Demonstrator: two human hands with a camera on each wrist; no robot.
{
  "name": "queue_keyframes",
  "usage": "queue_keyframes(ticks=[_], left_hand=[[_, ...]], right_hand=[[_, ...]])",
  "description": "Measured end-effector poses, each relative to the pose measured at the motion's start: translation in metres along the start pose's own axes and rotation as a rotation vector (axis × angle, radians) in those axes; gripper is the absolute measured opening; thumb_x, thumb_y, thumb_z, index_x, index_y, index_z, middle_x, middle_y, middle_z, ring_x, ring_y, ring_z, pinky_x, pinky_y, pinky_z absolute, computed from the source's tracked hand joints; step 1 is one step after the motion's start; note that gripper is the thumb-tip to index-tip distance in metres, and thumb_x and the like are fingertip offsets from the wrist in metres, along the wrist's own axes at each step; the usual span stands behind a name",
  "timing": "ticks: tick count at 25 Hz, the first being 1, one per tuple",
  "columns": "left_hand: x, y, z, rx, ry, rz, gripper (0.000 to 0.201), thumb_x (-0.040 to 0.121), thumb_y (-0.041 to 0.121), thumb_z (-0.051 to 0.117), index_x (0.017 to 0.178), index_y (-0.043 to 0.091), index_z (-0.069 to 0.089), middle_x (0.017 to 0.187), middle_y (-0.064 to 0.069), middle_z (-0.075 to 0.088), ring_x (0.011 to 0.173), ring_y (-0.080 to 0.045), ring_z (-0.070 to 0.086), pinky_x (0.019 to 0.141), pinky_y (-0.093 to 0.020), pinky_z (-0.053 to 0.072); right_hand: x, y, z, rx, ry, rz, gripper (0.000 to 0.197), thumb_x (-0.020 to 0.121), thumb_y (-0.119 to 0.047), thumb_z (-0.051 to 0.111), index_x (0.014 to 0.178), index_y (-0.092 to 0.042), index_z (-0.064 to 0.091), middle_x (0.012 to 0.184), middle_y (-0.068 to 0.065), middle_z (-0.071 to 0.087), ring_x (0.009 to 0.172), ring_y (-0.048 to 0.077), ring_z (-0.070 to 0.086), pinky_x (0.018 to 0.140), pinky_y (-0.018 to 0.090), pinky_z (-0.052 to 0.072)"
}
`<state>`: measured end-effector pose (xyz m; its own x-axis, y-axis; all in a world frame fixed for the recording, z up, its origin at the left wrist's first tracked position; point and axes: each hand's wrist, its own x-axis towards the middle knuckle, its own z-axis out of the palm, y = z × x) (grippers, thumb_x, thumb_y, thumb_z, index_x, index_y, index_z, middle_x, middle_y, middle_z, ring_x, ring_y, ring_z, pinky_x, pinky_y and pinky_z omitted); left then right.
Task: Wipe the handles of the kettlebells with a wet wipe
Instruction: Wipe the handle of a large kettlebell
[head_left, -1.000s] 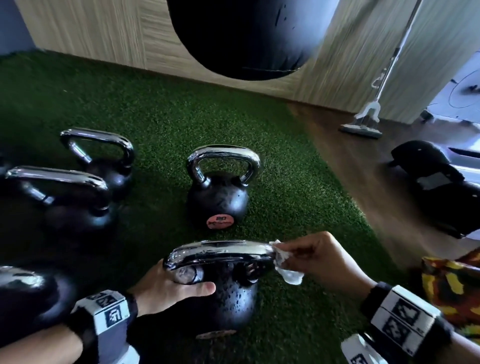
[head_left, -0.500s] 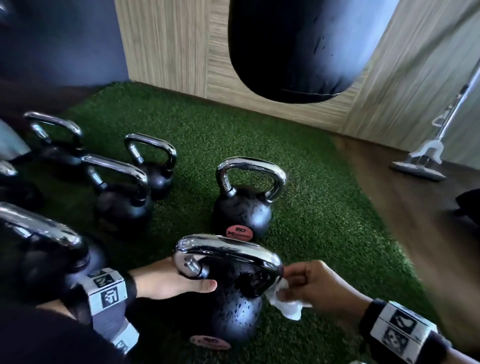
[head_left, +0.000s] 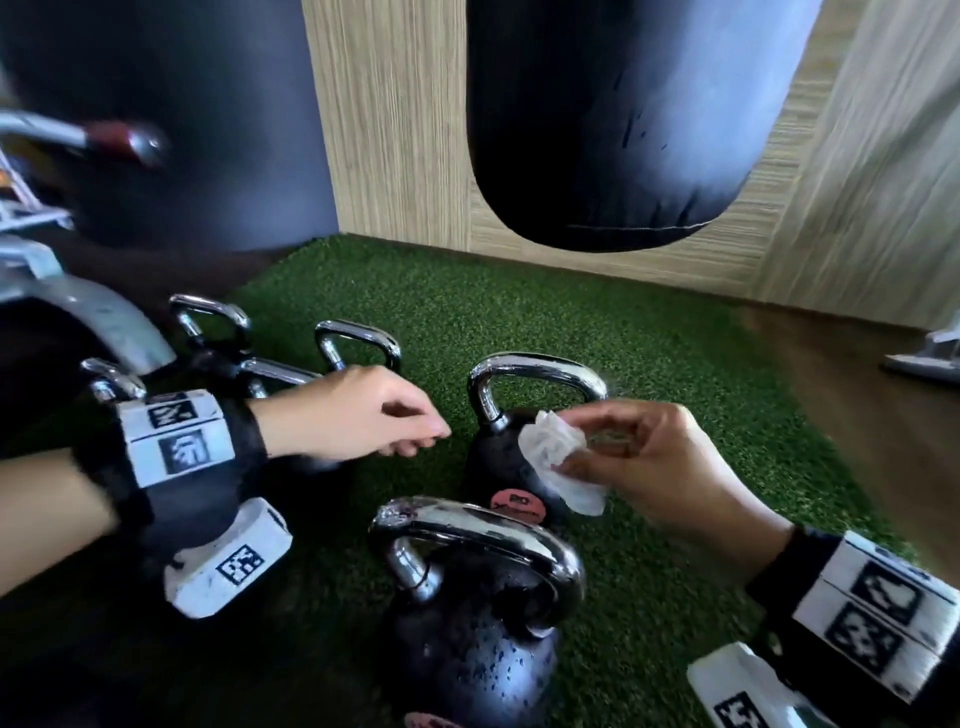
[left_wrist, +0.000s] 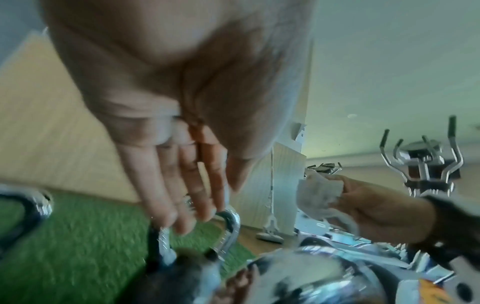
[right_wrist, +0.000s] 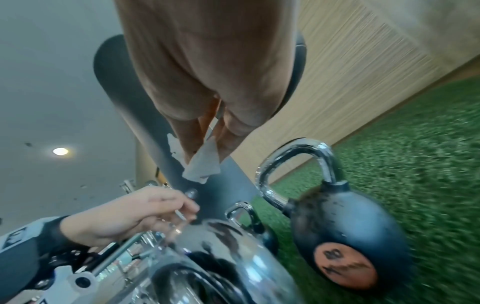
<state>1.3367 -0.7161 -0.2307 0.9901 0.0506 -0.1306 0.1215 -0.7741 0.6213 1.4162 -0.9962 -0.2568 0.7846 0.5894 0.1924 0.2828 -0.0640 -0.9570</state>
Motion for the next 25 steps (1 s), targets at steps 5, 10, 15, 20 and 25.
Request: queue_keyframes(ticks=[5, 10, 15, 20, 25], left_hand=[[0.011, 0.042, 0.017, -0.738, -0.405, -0.069, 0.054, 0.104, 0.047, 0.036, 0.128, 0.007, 0.064, 0.128, -0.013, 0.071, 0.113, -0.031, 0.071, 0.091, -0.038, 0.061], [0.014, 0.054, 0.015, -0.993, -0.196, 0.000, 0.047, 0.090, 0.045, 0.055, 0.114, 0.009, 0.075, 0.112, -0.016, 0.076, 0.100, -0.025, 0.075, 0.087, -0.034, 0.063], [-0.011, 0.041, 0.021, -1.017, -0.154, 0.102, 0.032, 0.084, 0.016, 0.067, 0.113, 0.006, 0.074, 0.110, -0.013, 0.077, 0.096, -0.019, 0.076, 0.086, -0.029, 0.062], [-0.051, 0.027, 0.027, -0.444, 0.230, 0.347, 0.037, 0.085, 0.014, 0.079, 0.121, 0.023, 0.074, 0.110, 0.009, 0.078, 0.099, -0.008, 0.075, 0.087, -0.022, 0.059], [-0.066, 0.012, 0.074, 0.045, 0.437, 0.513, 0.030, 0.090, 0.031, 0.078, 0.119, 0.027, 0.077, 0.102, 0.018, 0.074, 0.096, 0.003, 0.069, 0.088, -0.012, 0.050]], right_hand=[[0.022, -0.033, 0.011, 0.063, 0.021, -0.170, 0.037, 0.067, -0.001, 0.089, 0.101, -0.007, 0.073, 0.092, 0.016, 0.078, 0.080, 0.026, 0.072, 0.080, 0.045, 0.060], [0.021, -0.043, 0.010, -0.187, 0.127, -0.217, 0.021, 0.070, -0.011, 0.092, 0.086, -0.018, 0.080, 0.081, -0.001, 0.076, 0.063, 0.007, 0.063, 0.062, 0.031, 0.054], [0.012, -0.040, 0.027, -0.280, 0.174, -0.187, 0.044, 0.067, -0.018, 0.088, 0.105, -0.027, 0.069, 0.080, -0.008, 0.078, 0.057, 0.007, 0.059, 0.057, 0.030, 0.052], [-0.009, -0.019, 0.002, -0.327, -0.083, -0.070, 0.087, 0.070, -0.007, 0.090, 0.138, -0.042, 0.048, 0.105, -0.007, 0.075, 0.081, 0.013, 0.072, 0.075, 0.034, 0.061], [-0.067, 0.076, -0.002, -0.103, -0.234, 0.187, 0.080, 0.070, -0.016, 0.093, 0.137, -0.035, 0.054, 0.124, -0.013, 0.072, 0.118, 0.008, 0.067, 0.101, 0.046, 0.055]])
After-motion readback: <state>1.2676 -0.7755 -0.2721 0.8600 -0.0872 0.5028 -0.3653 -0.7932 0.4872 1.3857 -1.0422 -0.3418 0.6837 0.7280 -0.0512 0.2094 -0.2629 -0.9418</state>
